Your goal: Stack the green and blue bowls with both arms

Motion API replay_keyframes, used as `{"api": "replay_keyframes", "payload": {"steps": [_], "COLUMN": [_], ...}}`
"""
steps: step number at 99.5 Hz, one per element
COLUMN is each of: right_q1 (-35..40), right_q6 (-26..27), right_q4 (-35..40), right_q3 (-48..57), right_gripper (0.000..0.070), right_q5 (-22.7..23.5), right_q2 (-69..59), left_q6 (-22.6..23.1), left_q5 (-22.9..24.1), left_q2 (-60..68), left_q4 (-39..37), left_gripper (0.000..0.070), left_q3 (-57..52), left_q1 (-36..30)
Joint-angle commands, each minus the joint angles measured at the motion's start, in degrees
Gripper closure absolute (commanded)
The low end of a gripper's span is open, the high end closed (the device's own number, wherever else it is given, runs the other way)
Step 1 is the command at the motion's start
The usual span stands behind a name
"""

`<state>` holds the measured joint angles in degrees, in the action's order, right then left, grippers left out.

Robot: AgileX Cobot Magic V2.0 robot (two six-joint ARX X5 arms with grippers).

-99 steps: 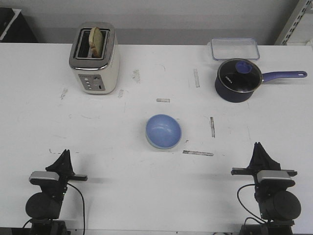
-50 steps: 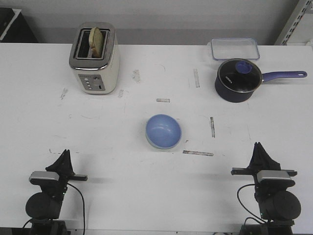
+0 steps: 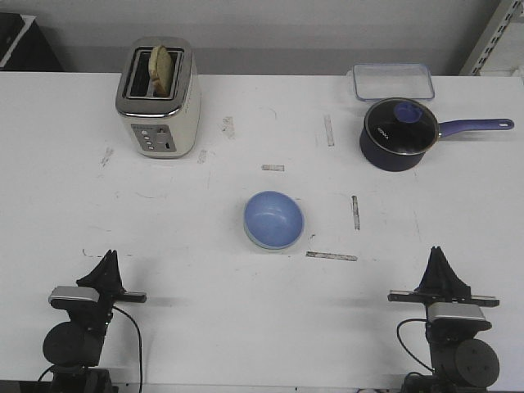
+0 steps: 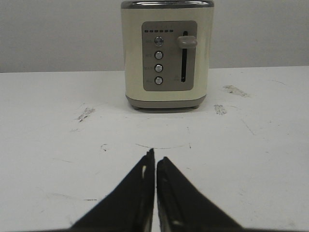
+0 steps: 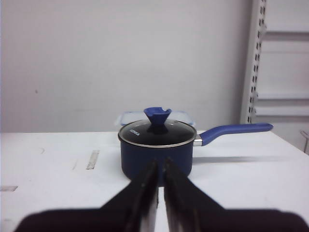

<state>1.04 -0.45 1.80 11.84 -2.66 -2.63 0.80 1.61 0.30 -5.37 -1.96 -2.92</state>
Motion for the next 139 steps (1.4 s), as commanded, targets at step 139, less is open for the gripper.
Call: {"api": "replay_keyframes", "payload": {"steps": [139], "right_q1": [-0.7], "right_q6": [1.9], "right_q4": [-5.7], "right_q3": [-11.1], "right_gripper": [0.0687], "right_q5": [1.5], "right_q2": [2.6], "left_q6": [0.6], "left_q5": [0.2], "left_q2": [-0.1], "left_q4": [-0.7], "left_gripper": [0.0697], "left_q3": [1.2], "left_q1": [-0.1]}}
